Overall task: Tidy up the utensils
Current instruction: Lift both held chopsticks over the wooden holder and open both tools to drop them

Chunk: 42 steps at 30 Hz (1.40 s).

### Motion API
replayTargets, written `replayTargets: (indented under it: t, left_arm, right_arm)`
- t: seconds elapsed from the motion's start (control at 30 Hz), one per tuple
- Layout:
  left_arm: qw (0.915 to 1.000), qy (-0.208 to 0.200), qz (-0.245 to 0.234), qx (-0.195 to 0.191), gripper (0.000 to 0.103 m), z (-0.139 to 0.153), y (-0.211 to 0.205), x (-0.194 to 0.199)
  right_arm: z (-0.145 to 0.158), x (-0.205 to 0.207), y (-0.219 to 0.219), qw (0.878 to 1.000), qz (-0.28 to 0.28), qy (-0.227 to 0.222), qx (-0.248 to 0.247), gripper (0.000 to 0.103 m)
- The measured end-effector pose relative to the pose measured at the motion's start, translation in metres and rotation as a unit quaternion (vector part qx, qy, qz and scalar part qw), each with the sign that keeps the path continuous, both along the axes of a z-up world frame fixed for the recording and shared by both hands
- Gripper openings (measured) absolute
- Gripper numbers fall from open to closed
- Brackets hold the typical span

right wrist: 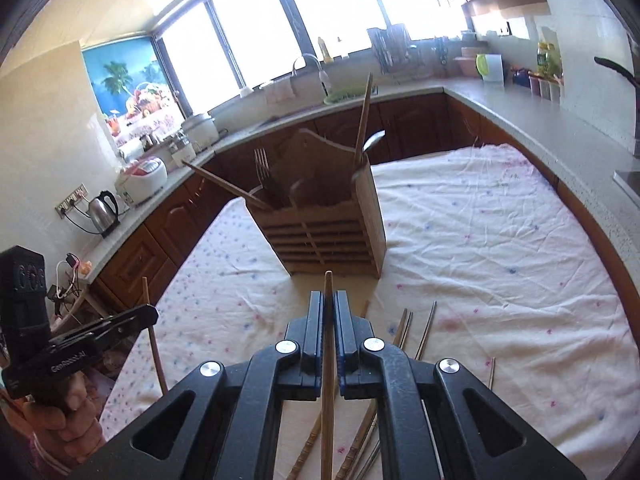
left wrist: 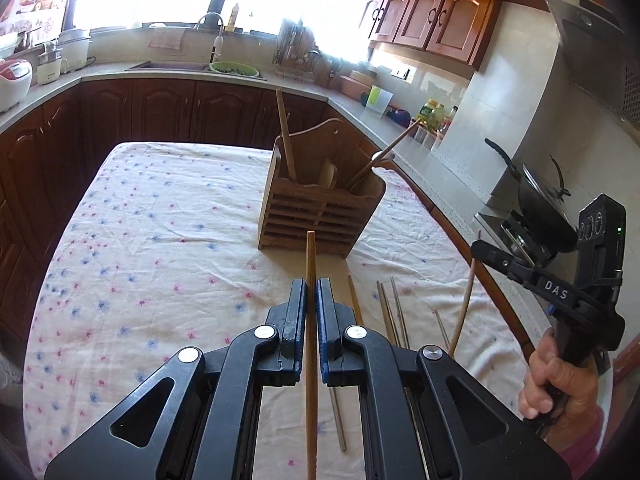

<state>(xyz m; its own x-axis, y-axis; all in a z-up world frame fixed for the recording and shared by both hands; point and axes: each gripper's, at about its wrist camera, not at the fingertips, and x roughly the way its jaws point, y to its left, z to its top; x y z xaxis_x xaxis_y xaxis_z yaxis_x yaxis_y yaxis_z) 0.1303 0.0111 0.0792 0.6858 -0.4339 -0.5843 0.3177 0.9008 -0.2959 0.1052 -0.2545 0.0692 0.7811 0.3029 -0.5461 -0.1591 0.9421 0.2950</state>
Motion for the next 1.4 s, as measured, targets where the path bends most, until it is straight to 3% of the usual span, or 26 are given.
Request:
replayTargets:
  t: [0.27, 0.63, 1.07, 1.23, 1.4]
  left_arm:
    - [0.9991, -0.038, 0.009, -0.015, 0.004, 0.032, 0.005, 0.005]
    - [0.9954, -0.088, 0.024, -0.032, 0.004, 0.071, 0.001, 0.031]
    - [0.9788, -0.182, 0.073, -0.058, 0.005, 0.141, -0.012, 0.091]
    - [0.9744, -0.194, 0.101, -0.052, 0.005, 0.137, -0.022, 0.125]
    - [0.9761, -0.176, 0.12, -0.042, 0.005, 0.101, -0.031, 0.155]
  right_arm:
    - [0.054, -0.007, -0.021, 0.996, -0.031, -0.08, 0.018, 0.005]
    - [0.073, 0.003, -0.031, 0.992, -0.046, -0.112, 0.02, 0.005]
    - [0.121, 0.047, -0.038, 0.979, -0.087, -0.185, 0.022, 0.005]
    - [0.126, 0.076, -0.034, 0.974, -0.106, -0.201, 0.02, 0.005]
    - [0.106, 0.101, -0.024, 0.973, -0.115, -0.2, 0.004, 0.005]
